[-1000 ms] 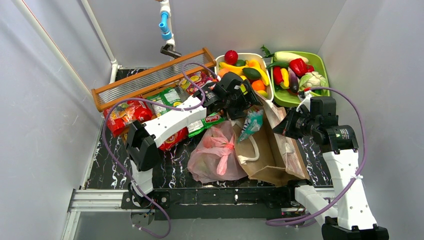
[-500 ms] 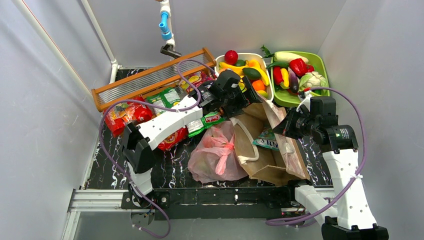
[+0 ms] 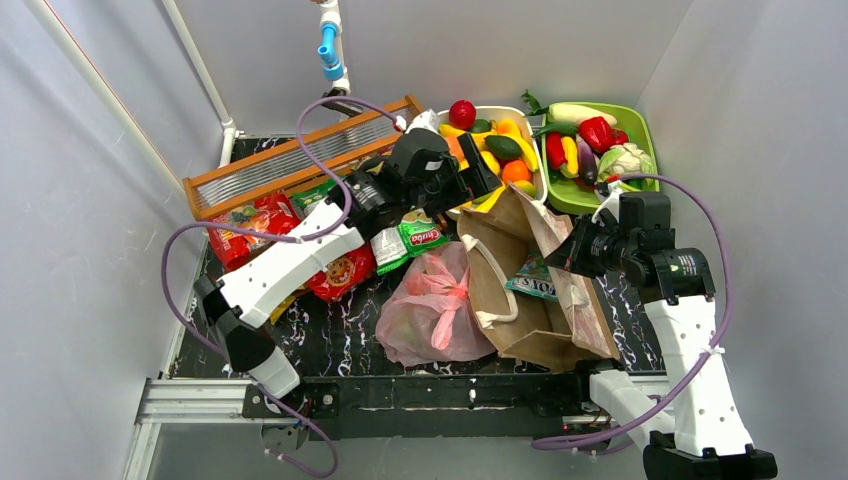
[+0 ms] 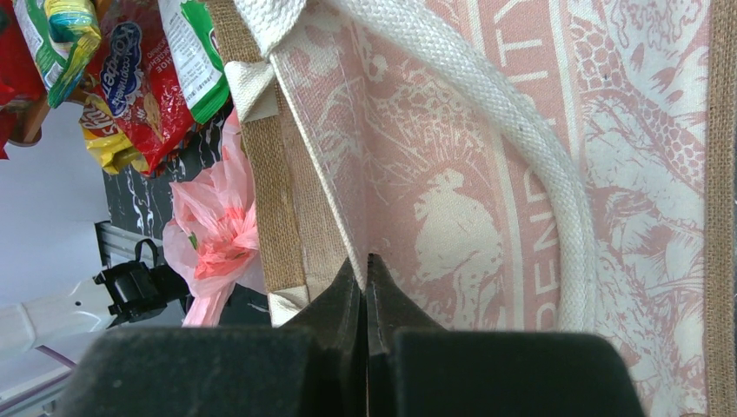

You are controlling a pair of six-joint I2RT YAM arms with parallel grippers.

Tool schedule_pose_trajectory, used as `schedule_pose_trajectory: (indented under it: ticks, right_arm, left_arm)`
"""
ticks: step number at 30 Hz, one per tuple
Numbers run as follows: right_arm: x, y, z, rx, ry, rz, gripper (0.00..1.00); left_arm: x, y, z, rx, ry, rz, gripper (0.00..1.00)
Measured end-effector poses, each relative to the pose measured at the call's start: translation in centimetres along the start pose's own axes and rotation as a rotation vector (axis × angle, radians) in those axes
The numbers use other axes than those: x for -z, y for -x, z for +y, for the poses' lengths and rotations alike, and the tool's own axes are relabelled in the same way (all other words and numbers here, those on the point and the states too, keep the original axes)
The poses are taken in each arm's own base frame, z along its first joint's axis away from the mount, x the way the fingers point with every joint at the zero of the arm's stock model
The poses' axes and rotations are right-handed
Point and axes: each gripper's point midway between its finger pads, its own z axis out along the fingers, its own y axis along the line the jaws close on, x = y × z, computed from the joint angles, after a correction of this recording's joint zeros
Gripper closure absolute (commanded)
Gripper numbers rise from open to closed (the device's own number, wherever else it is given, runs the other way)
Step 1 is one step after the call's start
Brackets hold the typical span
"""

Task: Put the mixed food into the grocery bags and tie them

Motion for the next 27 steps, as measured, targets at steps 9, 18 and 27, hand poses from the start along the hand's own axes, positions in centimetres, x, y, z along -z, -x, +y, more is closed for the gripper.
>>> schedule_pose_trajectory:
  ticks: [9, 18, 27]
  right_arm:
    - [-0.1, 0.0, 0.0, -0.002, -0.002, 0.004, 0.99]
    - [-0.2, 0.0, -0.1, -0.002, -0.003, 0.008, 0.99]
    - [-0.2, 0.0, -0.1, -0.002, -0.003, 0.008, 0.99]
  left_arm:
    - [4.8, 2.2, 3.3, -0.154, 0.106, -0.111, 0.02]
    - [10.8, 5.1, 5.8, -0.261, 0.206, -0.236, 0.02]
    - [15.7, 7.1, 10.2, -0.353, 0.405, -0.318, 0.02]
